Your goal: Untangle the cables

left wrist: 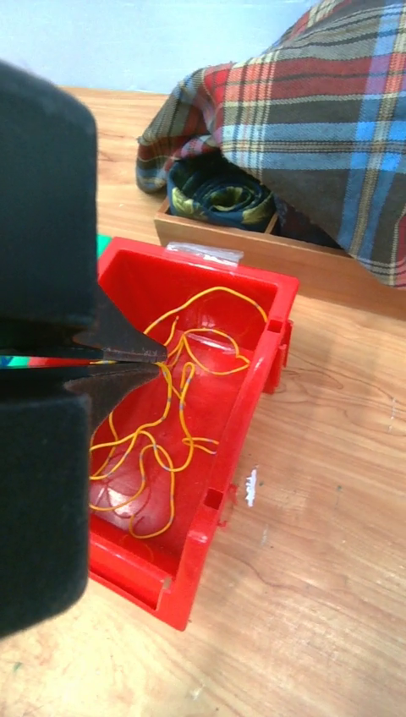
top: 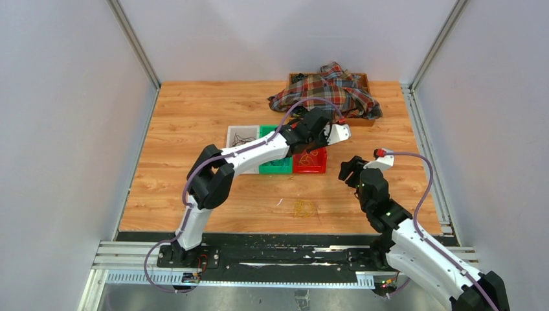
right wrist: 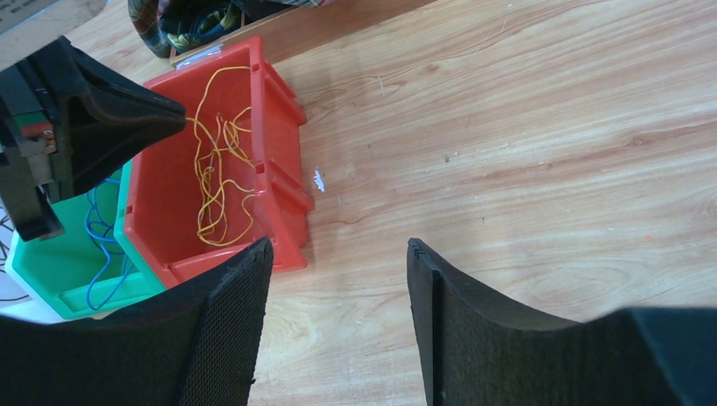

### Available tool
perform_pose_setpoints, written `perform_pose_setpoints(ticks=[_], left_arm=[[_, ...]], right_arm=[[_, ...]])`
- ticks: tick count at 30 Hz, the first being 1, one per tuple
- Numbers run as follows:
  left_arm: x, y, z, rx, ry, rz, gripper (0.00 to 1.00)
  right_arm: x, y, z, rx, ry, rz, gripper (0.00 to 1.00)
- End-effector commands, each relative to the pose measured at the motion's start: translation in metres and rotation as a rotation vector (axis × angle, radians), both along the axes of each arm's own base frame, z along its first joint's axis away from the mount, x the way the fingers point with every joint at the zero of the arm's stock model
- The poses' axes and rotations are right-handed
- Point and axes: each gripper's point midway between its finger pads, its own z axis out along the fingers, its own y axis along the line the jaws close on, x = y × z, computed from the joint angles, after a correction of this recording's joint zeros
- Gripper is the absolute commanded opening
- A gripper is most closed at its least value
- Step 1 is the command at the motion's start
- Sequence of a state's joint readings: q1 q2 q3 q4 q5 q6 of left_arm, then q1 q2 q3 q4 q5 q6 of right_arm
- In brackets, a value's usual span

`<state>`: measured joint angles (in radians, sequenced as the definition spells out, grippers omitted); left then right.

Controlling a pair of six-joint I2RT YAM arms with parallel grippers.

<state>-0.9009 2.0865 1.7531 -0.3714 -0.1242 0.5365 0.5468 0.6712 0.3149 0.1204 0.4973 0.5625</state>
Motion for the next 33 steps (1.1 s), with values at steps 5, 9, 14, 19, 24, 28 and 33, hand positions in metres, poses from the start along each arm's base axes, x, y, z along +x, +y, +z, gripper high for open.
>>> perform_pose_setpoints(ticks=[5, 9, 14, 19, 24, 28, 33], left_arm=[[0.035, -0.02, 0.002, -0.073, -0.077, 0.011, 0.0], [0.039, -0.013, -0.019, -0.06, -0.045, 0.016, 0.01], [0.033, -0.009, -0.042, -0.045, 0.0, 0.005, 0.01], [0.035, -0.005, -0.054, -0.018, 0.012, 0.011, 0.0], [0.029, -0.003, -0.031, -0.029, 0.089, 0.012, 0.18], [0.024, 0.002, 0.004, -0.086, 0.112, 0.019, 0.38], [0.02, 0.011, 0.039, -0.18, 0.147, 0.076, 0.65]], right_arm=[[-0.001, -0.009, -0.008, 0.0, 0.018, -0.026, 0.59], [-0.001, -0.009, -0.006, 0.004, 0.015, -0.026, 0.59], [-0.002, -0.008, -0.008, 0.01, 0.021, -0.019, 0.58], [-0.003, -0.005, -0.008, 0.022, 0.024, -0.004, 0.57], [-0.003, 0.005, -0.003, 0.033, 0.012, 0.05, 0.57], [-0.002, 0.008, 0.0, 0.038, 0.006, 0.064, 0.57], [-0.002, 0.011, 0.003, 0.04, -0.004, 0.084, 0.57]])
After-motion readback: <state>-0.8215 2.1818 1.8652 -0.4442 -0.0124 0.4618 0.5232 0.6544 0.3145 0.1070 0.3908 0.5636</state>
